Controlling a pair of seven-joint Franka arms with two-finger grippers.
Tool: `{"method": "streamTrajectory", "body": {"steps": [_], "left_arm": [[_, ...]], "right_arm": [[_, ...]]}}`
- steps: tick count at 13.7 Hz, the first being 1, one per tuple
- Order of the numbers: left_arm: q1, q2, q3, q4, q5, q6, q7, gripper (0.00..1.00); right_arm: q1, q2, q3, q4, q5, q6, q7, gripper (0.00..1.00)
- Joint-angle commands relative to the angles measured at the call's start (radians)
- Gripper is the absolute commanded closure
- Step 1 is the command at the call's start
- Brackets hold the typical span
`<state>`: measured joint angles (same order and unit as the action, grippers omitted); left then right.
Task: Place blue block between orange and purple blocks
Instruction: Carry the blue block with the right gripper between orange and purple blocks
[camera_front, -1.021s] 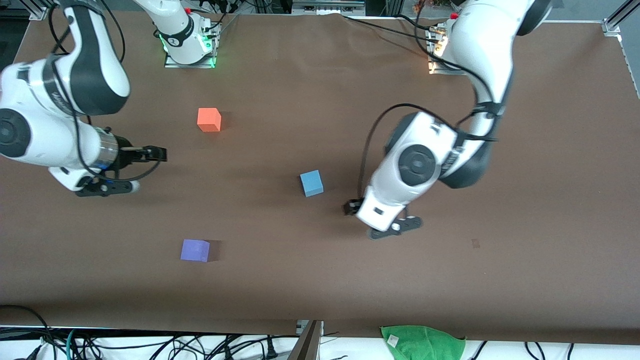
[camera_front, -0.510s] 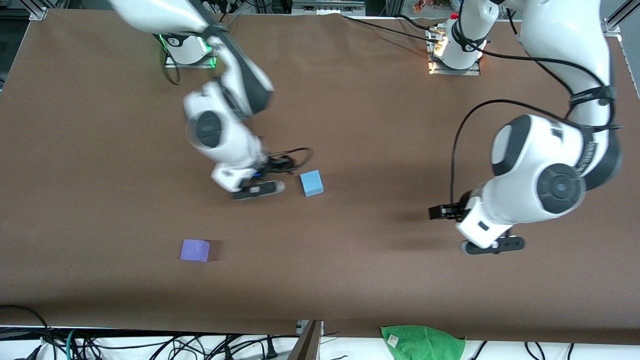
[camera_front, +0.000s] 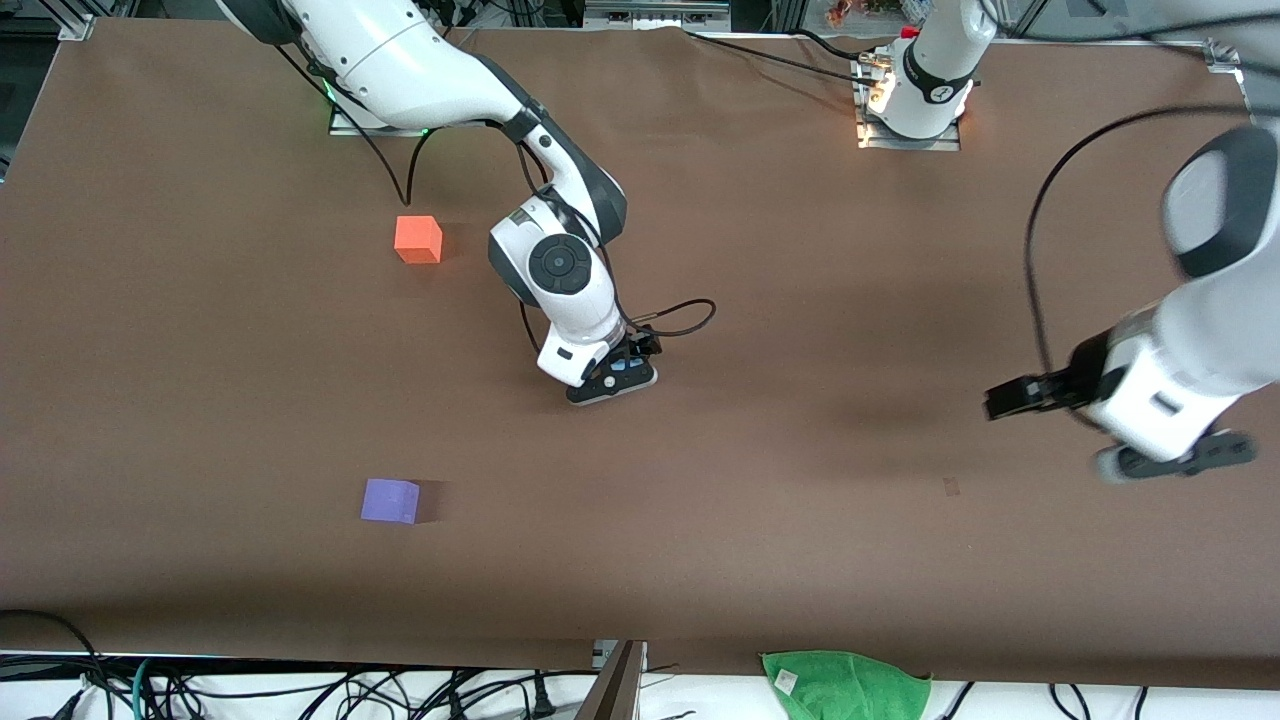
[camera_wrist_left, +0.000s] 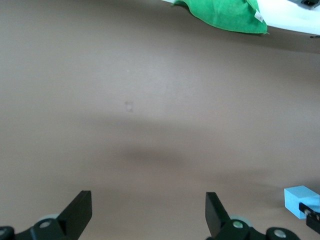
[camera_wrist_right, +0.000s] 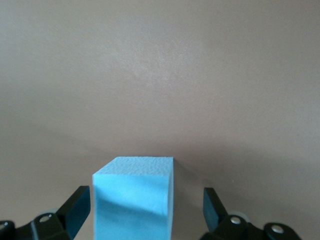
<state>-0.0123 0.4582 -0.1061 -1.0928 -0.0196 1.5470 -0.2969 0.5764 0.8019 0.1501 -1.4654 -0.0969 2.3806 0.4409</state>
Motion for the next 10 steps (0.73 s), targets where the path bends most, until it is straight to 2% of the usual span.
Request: {"method": "streamTrajectory", "body": {"steps": [1,5,6,8,9,10], "left_arm": [[0.032,-0.173,-0.007,-0.166,0.021,-0.013,0.025,0.0],[0.095,-0.311,0.0,-0.326,0.021,-0.079,0.166,0.0],[0.109,-0.335,0.003,-0.364,0.021,-0.082,0.218,0.0],[0.111,-0.377,0.019,-0.429,0.023,-0.082,0.263,0.0],[0.111,-0.395,0.02,-0.459,0.023,-0.084,0.262,0.0],[0.109,-0.415,0.02,-0.488,0.023,-0.084,0.26,0.0]], "right_arm": [[0.02,0.051,-0.015,0.031,-0.043,0.023,0.012,0.0],[0.031,0.063,-0.017,0.025,-0.043,0.048,0.044,0.03],[0.023,0.057,-0.017,0.025,-0.043,0.043,0.041,0.19],[-0.006,0.018,-0.021,0.025,-0.032,-0.01,0.035,0.71],[-0.06,-0.025,-0.027,0.025,-0.029,-0.071,0.026,0.88],[-0.129,-0.067,-0.017,0.022,-0.026,-0.154,-0.009,0.99]]}}
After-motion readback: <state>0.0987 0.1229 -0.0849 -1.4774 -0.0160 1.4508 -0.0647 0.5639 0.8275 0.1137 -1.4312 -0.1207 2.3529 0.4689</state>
